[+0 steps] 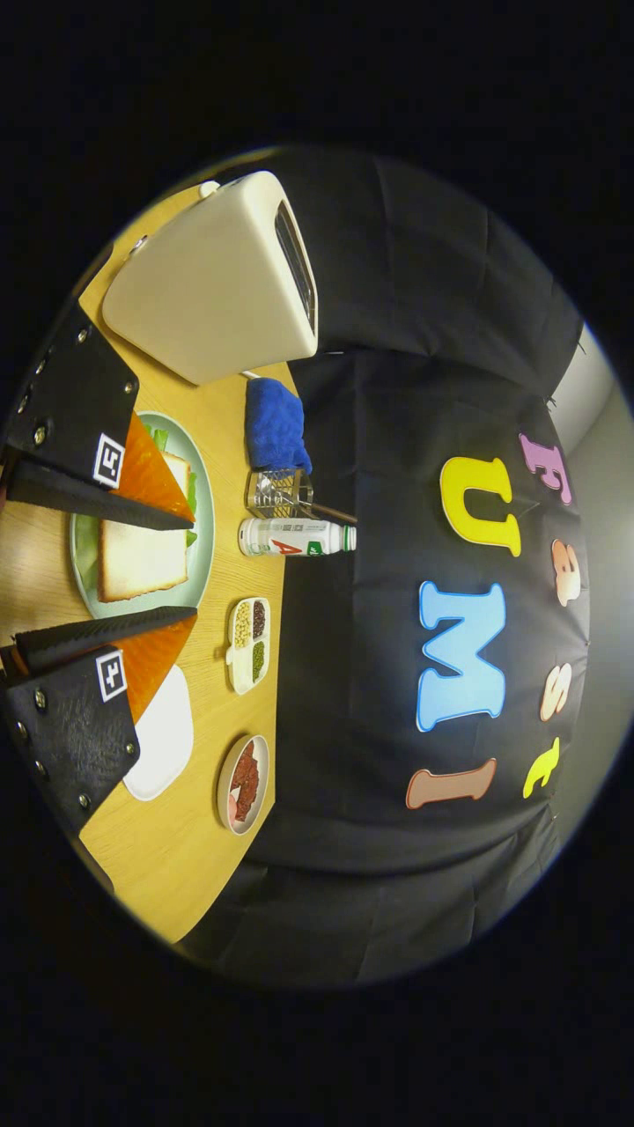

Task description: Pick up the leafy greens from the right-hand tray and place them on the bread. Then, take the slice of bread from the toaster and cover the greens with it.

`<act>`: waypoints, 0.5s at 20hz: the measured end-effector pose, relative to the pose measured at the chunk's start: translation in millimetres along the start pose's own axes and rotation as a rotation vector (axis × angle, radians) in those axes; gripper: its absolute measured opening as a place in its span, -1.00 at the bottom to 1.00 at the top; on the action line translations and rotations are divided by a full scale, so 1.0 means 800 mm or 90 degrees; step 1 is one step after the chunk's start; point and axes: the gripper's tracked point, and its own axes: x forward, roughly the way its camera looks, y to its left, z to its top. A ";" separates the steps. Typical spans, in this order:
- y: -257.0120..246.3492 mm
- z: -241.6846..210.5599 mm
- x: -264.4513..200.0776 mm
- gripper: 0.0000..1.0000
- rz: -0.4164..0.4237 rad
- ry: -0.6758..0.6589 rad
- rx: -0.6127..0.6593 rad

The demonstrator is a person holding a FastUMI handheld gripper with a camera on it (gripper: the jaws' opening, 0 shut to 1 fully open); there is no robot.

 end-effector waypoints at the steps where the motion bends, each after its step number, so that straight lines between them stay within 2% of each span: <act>1: -0.004 0.004 -0.004 0.05 0.003 -0.009 -0.003; 10: -0.094 0.026 -0.044 0.05 -0.018 -0.051 0.004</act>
